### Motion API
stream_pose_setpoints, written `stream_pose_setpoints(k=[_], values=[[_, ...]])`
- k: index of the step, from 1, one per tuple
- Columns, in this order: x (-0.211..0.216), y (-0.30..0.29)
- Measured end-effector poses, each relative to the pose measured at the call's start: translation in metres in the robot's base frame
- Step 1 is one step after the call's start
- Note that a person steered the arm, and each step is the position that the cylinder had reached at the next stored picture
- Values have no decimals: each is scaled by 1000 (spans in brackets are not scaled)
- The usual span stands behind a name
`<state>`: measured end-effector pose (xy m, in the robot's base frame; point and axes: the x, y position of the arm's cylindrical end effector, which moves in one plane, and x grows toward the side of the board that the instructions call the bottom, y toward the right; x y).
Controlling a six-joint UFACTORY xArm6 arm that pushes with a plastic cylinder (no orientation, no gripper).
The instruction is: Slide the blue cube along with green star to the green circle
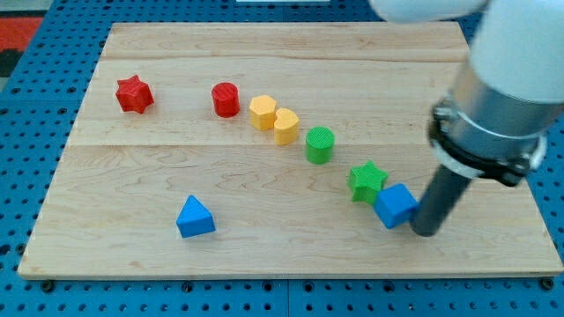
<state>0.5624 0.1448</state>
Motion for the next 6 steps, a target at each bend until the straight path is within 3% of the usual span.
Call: stream_pose_setpoints(k=[5,6], values=[[-11,-40],[-9,-82]])
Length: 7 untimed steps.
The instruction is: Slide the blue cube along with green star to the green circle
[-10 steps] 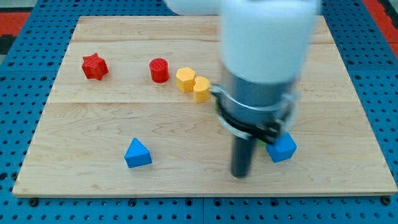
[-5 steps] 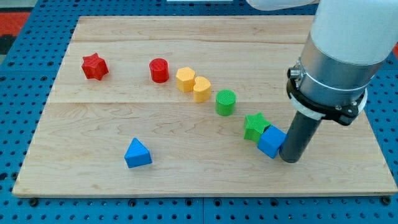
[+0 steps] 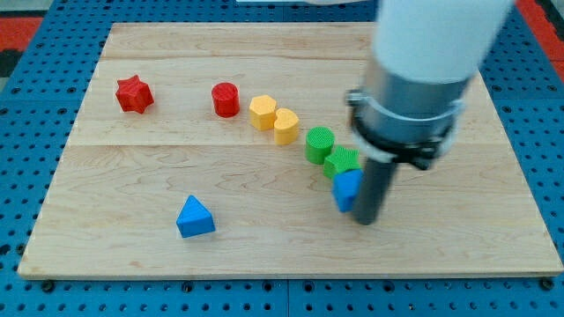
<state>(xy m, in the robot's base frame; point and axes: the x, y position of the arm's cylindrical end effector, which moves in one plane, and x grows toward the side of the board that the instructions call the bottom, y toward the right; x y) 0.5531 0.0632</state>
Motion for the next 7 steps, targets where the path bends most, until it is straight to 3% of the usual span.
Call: stream_pose_setpoints(k=[1,2,3,4,6,7], values=[[25,-5],[39,-49],[-20,-96],[-50,-77],[-8,-21],[-5,-38]])
